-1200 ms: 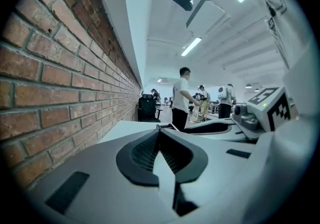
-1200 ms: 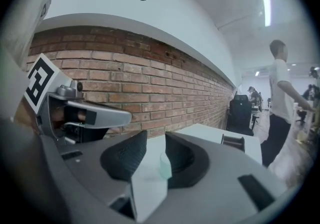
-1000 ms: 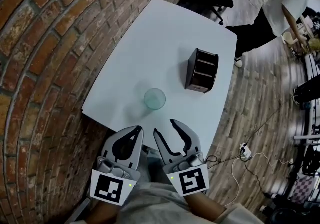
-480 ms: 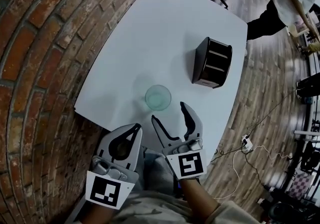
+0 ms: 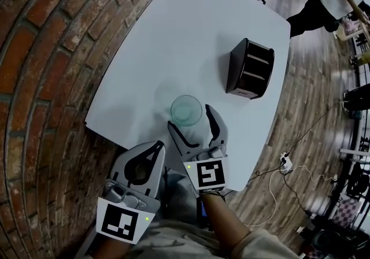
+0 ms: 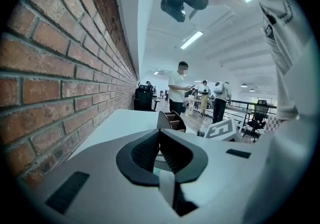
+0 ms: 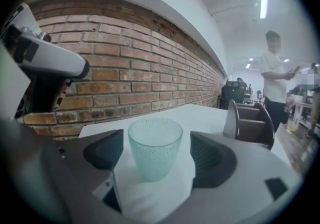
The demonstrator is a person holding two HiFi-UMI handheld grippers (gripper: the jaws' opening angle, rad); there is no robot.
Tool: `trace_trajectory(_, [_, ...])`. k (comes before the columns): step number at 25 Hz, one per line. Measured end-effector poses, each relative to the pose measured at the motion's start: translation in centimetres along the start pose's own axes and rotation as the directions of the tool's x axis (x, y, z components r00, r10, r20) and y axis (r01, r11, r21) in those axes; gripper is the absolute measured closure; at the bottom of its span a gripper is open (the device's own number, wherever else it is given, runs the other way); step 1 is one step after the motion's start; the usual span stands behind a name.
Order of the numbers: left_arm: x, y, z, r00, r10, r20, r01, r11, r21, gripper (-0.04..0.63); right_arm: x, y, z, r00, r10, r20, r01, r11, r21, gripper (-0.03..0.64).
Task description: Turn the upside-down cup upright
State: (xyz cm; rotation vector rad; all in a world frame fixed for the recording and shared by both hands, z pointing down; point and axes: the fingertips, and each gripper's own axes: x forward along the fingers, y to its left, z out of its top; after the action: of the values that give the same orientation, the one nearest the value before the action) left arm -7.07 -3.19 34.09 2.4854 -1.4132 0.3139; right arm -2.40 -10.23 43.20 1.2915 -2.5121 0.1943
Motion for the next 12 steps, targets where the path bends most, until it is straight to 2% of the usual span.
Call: trace_trajectory(12, [-0.5, 1.2, -0.6, 0.999, 0.028, -0.019, -0.029, 0.999, -0.026, 0.584, 1.9, -0.2, -0.4, 0.999, -0.030, -0.014, 0.030, 0.999, -0.024, 0.216])
